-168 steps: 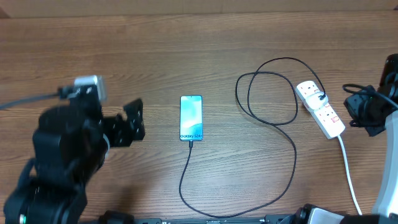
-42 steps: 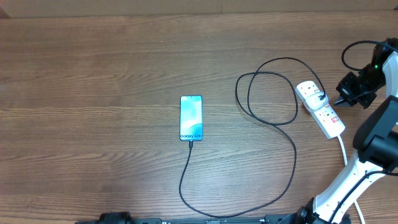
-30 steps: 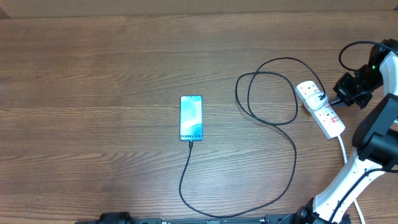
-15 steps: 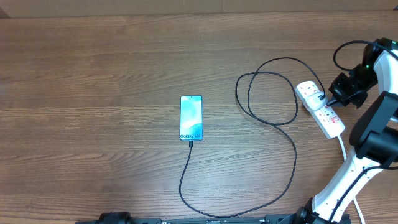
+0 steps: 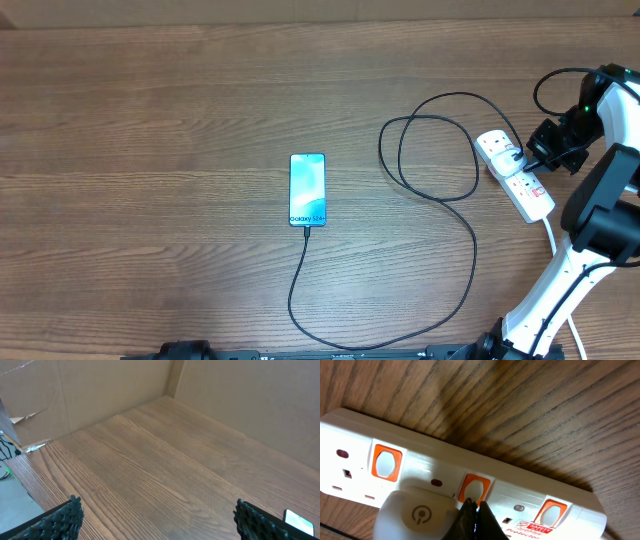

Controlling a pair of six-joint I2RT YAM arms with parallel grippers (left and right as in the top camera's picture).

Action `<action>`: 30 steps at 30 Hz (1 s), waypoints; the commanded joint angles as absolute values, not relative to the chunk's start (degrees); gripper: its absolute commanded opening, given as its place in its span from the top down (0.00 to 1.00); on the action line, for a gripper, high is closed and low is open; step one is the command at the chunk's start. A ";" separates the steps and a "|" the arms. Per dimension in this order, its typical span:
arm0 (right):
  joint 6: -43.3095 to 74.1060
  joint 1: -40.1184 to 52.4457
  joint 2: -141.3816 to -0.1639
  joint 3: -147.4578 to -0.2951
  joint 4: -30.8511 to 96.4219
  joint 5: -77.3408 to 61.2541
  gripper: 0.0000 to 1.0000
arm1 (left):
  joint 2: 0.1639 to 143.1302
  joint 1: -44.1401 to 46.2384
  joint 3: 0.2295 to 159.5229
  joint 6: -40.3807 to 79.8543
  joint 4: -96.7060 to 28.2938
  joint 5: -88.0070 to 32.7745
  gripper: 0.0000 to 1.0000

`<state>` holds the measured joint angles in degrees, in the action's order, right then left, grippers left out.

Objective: Plug charger to phone and switch on socket

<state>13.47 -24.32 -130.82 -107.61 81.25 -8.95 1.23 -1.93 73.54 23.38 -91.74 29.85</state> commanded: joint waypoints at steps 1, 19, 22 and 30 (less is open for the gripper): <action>14.11 -22.74 -131.92 -106.32 80.20 -11.70 0.96 | 0.30 -2.31 73.60 22.28 -91.66 30.89 0.00; 14.09 -21.87 -127.57 -105.71 84.40 -8.84 0.96 | 0.30 -2.31 73.60 22.26 -91.66 30.92 0.00; 14.33 -21.74 -120.53 -105.86 84.44 -8.86 0.96 | 0.30 -2.33 73.60 22.26 -91.66 30.92 0.00; 22.06 -17.67 -92.62 -105.86 74.65 -13.43 0.96 | 0.30 -2.33 73.60 22.26 -91.68 30.89 0.00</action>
<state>17.93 -20.12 -105.47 -105.01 78.28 -9.30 1.23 -1.93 73.54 23.40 -91.74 29.87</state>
